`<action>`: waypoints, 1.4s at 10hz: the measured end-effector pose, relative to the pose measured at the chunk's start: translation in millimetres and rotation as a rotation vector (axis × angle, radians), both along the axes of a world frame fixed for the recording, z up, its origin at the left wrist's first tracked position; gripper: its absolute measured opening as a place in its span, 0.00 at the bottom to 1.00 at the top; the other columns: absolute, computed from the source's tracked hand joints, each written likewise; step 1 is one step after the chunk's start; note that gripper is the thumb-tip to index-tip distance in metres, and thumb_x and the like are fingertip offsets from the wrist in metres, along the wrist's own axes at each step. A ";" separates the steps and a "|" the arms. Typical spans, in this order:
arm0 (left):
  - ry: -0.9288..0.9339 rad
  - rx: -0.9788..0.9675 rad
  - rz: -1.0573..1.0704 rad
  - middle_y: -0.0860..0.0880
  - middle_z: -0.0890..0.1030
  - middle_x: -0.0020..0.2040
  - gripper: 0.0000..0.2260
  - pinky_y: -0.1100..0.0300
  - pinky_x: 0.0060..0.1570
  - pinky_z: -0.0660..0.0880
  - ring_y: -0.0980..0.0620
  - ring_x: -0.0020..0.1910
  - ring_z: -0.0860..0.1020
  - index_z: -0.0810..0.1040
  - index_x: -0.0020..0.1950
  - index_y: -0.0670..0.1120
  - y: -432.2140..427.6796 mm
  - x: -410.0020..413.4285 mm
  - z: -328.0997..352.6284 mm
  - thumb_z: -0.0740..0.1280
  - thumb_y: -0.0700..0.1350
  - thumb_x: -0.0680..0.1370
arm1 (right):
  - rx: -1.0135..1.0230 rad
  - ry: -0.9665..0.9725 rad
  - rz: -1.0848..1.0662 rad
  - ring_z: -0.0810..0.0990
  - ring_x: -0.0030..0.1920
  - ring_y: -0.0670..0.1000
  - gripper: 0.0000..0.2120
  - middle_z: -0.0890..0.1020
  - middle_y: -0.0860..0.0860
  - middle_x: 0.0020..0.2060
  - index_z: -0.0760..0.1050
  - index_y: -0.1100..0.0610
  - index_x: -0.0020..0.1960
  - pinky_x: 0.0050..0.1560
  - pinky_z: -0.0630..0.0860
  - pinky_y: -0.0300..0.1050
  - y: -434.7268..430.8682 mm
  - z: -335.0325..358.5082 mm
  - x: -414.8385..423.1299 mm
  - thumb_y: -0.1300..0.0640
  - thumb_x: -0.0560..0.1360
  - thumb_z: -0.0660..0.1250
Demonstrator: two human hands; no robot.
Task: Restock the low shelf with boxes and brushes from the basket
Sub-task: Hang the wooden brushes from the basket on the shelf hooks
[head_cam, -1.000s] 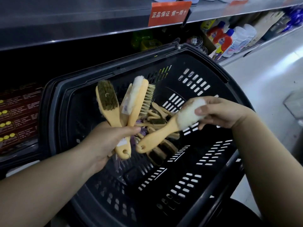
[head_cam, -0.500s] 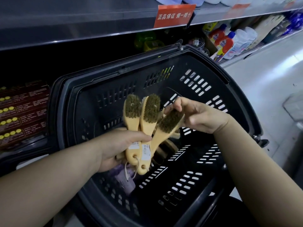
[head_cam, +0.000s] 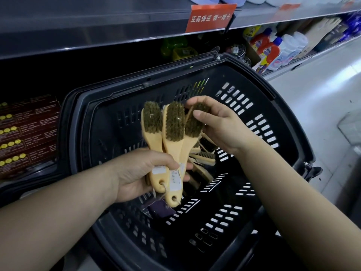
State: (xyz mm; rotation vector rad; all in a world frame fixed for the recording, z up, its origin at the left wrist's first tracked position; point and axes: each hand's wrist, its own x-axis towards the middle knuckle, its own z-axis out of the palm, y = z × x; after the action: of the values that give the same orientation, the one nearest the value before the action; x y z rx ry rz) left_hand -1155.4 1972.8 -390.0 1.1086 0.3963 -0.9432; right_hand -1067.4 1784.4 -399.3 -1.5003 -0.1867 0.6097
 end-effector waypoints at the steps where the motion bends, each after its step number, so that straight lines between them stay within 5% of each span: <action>1: -0.011 0.078 0.117 0.45 0.85 0.44 0.10 0.55 0.39 0.78 0.49 0.37 0.82 0.79 0.52 0.41 -1.9 2.8 -5.8 0.66 0.34 0.72 | -0.036 -0.003 -0.033 0.80 0.50 0.52 0.12 0.80 0.54 0.51 0.76 0.53 0.57 0.49 0.78 0.46 2.4 -5.8 9.7 0.55 0.76 0.62; 2: -0.032 0.267 0.253 0.43 0.78 0.35 0.06 0.66 0.22 0.70 0.50 0.29 0.75 0.79 0.45 0.40 -0.4 3.8 -16.5 0.68 0.33 0.70 | -0.205 0.095 -0.123 0.81 0.49 0.51 0.17 0.80 0.52 0.53 0.74 0.53 0.60 0.47 0.78 0.45 -5.8 -26.5 29.7 0.45 0.79 0.56; 3: -0.057 0.382 0.237 0.43 0.77 0.34 0.05 0.62 0.26 0.70 0.47 0.30 0.74 0.78 0.43 0.40 2.0 0.9 -26.1 0.69 0.33 0.70 | -0.877 0.088 0.028 0.79 0.54 0.54 0.15 0.79 0.54 0.53 0.73 0.56 0.57 0.50 0.76 0.47 -19.9 -73.9 43.8 0.47 0.80 0.55; 4: -0.042 0.421 0.242 0.44 0.78 0.29 0.05 0.65 0.21 0.70 0.50 0.23 0.76 0.78 0.40 0.40 2.7 1.4 -31.3 0.70 0.32 0.69 | -1.358 0.086 0.463 0.74 0.62 0.56 0.20 0.75 0.54 0.61 0.70 0.55 0.67 0.60 0.69 0.44 -20.9 -124.5 27.6 0.46 0.79 0.58; 5: -0.013 0.440 0.227 0.45 0.79 0.29 0.05 0.65 0.23 0.71 0.50 0.24 0.78 0.79 0.40 0.41 1.5 3.2 -35.2 0.71 0.33 0.68 | -1.244 0.055 0.537 0.71 0.65 0.58 0.21 0.70 0.57 0.67 0.61 0.55 0.74 0.58 0.72 0.37 -9.8 -153.2 8.0 0.54 0.82 0.54; 6: 0.008 0.438 0.185 0.44 0.79 0.33 0.06 0.60 0.32 0.71 0.46 0.31 0.76 0.80 0.42 0.41 -0.3 4.6 -36.9 0.72 0.35 0.67 | -1.374 0.001 0.663 0.68 0.68 0.55 0.22 0.67 0.56 0.70 0.57 0.55 0.75 0.59 0.72 0.38 -5.9 -166.5 -0.6 0.54 0.82 0.54; 7: 0.045 0.406 0.181 0.45 0.79 0.30 0.06 0.61 0.30 0.70 0.48 0.29 0.75 0.80 0.43 0.41 -3.2 7.4 -35.9 0.71 0.36 0.68 | -1.359 0.106 0.516 0.71 0.66 0.52 0.21 0.70 0.55 0.69 0.66 0.59 0.71 0.33 0.70 0.22 -10.9 -193.0 -8.3 0.56 0.79 0.60; 8: 0.065 0.380 0.178 0.43 0.83 0.35 0.07 0.61 0.30 0.69 0.49 0.32 0.76 0.81 0.45 0.40 -6.8 9.8 -34.3 0.69 0.38 0.69 | -1.220 0.104 0.684 0.65 0.70 0.54 0.23 0.67 0.56 0.71 0.63 0.59 0.72 0.59 0.67 0.27 -22.5 -181.6 -14.0 0.52 0.80 0.58; 9: 0.049 0.346 0.147 0.38 0.84 0.48 0.06 0.58 0.33 0.64 0.45 0.41 0.73 0.83 0.40 0.41 -11.2 12.2 -32.8 0.67 0.40 0.70 | -1.383 0.091 0.616 0.70 0.65 0.55 0.22 0.71 0.57 0.67 0.66 0.59 0.70 0.64 0.65 0.46 -35.3 -155.0 4.3 0.52 0.79 0.61; 10: 0.012 0.343 0.129 0.34 0.82 0.49 0.08 0.58 0.33 0.63 0.45 0.38 0.73 0.83 0.45 0.39 -16.6 14.4 -30.5 0.68 0.41 0.71 | -1.215 0.138 0.759 0.77 0.46 0.49 0.16 0.79 0.49 0.49 0.73 0.54 0.60 0.47 0.74 0.45 -34.6 -92.3 21.6 0.54 0.73 0.69; 11: -0.021 0.365 0.121 0.40 0.79 0.43 0.11 0.61 0.29 0.62 0.51 0.30 0.71 0.80 0.51 0.39 -20.7 17.7 -28.2 0.69 0.41 0.70 | -1.147 -0.151 0.665 0.74 0.39 0.48 0.06 0.76 0.46 0.37 0.73 0.48 0.40 0.42 0.70 0.42 -40.1 -41.2 16.9 0.54 0.71 0.70; 12: -0.013 0.363 0.145 0.43 0.78 0.38 0.08 0.60 0.30 0.63 0.51 0.30 0.71 0.79 0.48 0.41 -23.6 18.9 -25.9 0.70 0.40 0.70 | -1.286 -0.497 0.653 0.72 0.41 0.48 0.06 0.76 0.48 0.42 0.77 0.49 0.46 0.42 0.66 0.39 -49.8 -9.7 -9.4 0.53 0.70 0.70; 13: 0.000 0.341 0.181 0.46 0.77 0.33 0.04 0.60 0.32 0.64 0.51 0.29 0.72 0.78 0.43 0.44 -25.5 18.3 -23.1 0.70 0.40 0.70 | -1.191 -0.474 0.631 0.76 0.42 0.47 0.13 0.82 0.47 0.43 0.79 0.47 0.56 0.45 0.66 0.29 -64.1 6.5 -37.5 0.54 0.73 0.68; 14: -0.003 0.327 0.203 0.47 0.78 0.29 0.02 0.60 0.31 0.65 0.52 0.27 0.72 0.78 0.41 0.44 -26.7 17.5 -21.0 0.71 0.40 0.70 | -1.050 -0.487 0.421 0.77 0.40 0.40 0.13 0.81 0.39 0.44 0.78 0.46 0.60 0.46 0.73 0.33 -69.9 16.6 -49.3 0.54 0.75 0.67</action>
State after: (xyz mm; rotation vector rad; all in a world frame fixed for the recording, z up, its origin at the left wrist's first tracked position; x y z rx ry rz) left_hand -1137.9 1946.1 -411.0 1.3374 0.6651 -0.7121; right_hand -1116.6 1714.5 -382.7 -2.6619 -0.6378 0.7031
